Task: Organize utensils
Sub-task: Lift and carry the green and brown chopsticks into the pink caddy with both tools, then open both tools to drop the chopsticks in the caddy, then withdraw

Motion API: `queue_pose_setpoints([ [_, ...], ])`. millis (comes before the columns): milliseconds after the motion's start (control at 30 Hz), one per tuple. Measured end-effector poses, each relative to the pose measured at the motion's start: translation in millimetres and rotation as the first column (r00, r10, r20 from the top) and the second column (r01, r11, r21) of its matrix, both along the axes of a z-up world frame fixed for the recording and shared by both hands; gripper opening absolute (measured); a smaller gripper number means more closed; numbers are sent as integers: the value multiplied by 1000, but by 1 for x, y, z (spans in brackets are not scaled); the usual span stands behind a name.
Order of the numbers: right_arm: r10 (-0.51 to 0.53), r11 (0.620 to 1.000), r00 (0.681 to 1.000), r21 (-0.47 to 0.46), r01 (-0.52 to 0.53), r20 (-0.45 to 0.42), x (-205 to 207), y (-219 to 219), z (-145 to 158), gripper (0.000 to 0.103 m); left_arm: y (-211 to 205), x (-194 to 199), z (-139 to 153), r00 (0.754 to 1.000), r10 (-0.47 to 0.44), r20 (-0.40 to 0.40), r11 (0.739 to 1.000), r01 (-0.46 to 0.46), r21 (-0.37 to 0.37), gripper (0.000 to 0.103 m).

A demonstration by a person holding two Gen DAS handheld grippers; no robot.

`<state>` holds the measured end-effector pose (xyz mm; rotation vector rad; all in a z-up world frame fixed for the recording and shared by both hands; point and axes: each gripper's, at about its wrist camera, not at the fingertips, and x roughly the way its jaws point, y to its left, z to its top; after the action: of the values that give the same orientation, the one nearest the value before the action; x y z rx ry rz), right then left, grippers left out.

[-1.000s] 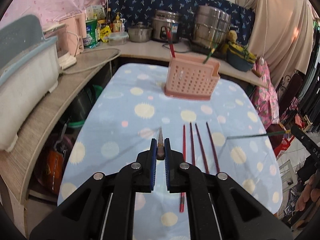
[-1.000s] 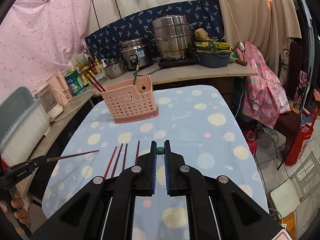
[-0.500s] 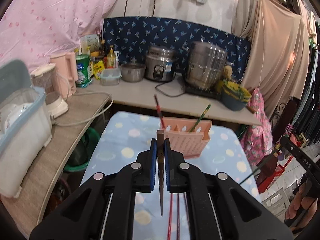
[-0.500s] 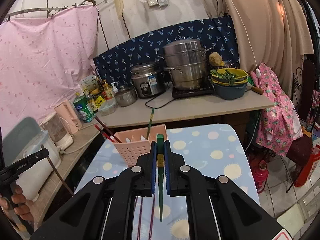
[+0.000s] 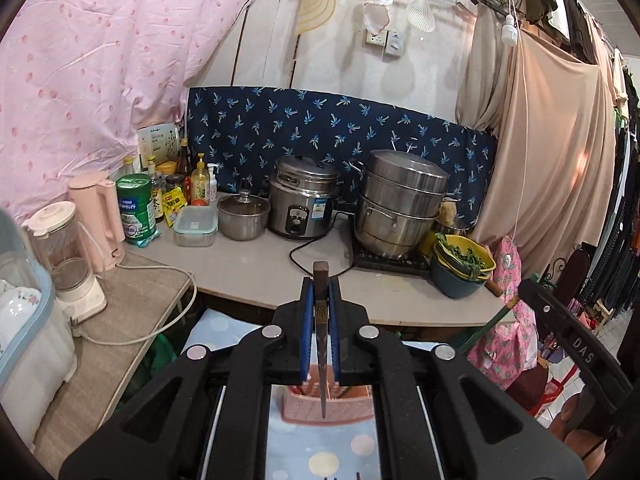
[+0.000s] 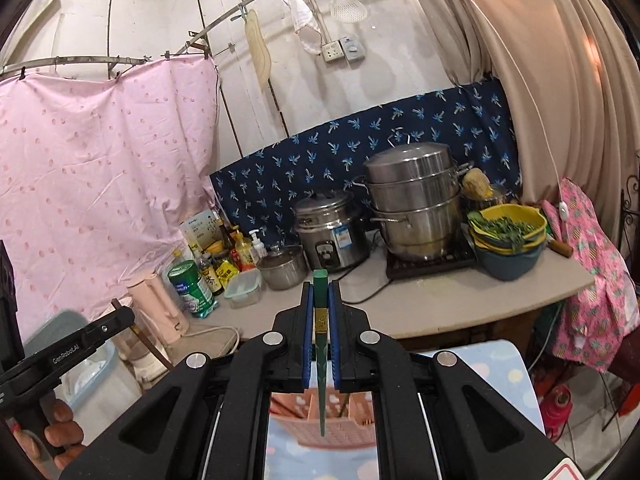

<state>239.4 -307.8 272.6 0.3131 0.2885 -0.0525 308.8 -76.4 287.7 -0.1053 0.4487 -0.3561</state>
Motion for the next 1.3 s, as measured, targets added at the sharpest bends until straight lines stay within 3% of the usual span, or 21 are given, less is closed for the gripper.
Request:
queue_pose_setpoints([
  [133,2,1000,1000,-14,-3,-21,35,2,-8,7,-15,25,-10,1000,7,-1,1000,-7,21,7],
  [367,15,1000,995,-6,-16,-97,74,-1,-49,7,-33,57,-45,999,2,-52,998,1,55,7],
  [633,15,1000,981,2,-15,-195,94,-2,-91,7,-37,79,-85,988,-2,-155,998,11,58,7],
  [967,16,1000,969,-18,-21,-248,102,2,-114,9,-40,82,-105,983,25,-179,996,-8,94,8],
  [1000,11,1000,968,-21,-16,-250,102,2,-114,13,-40,83,-106,983,30,-181,995,-13,99,10],
  [1167,11,999,970,-31,-19,-243,97,5,-108,33,-35,78,-104,984,69,-162,994,-53,100,48],
  [1300,6,998,975,-62,-21,-222,87,12,-101,44,-33,71,-99,986,70,-152,994,-56,96,49],
])
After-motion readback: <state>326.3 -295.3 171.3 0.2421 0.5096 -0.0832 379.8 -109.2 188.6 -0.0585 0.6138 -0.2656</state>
